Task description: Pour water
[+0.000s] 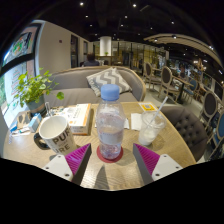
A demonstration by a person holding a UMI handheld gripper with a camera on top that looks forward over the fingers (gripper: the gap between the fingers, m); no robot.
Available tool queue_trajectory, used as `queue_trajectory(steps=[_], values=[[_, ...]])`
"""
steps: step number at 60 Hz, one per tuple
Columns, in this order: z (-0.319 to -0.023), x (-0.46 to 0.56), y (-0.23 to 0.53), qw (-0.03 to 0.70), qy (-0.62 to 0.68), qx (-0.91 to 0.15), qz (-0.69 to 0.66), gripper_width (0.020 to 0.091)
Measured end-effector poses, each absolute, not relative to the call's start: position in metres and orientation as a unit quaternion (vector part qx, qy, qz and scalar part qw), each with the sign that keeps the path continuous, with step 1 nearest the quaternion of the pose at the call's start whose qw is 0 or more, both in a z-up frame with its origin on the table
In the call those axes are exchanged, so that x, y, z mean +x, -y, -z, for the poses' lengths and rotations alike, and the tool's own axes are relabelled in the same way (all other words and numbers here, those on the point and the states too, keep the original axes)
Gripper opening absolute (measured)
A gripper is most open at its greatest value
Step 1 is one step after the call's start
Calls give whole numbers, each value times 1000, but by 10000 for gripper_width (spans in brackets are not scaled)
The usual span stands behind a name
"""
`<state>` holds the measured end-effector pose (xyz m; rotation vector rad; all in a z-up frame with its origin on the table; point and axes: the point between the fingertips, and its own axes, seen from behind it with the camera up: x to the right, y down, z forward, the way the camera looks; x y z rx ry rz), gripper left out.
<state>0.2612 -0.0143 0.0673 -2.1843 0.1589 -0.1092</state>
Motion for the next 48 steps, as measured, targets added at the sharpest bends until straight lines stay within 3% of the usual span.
queue_trajectory(steps=[13, 29, 38, 48], values=[[-118, 231, 117, 421, -69, -902, 64, 856], [-176, 197, 201, 431, -76, -895, 85, 855], [-194, 194, 216, 444, -65, -888, 103, 855], [-192, 191, 223, 441, -65, -890, 97, 857]])
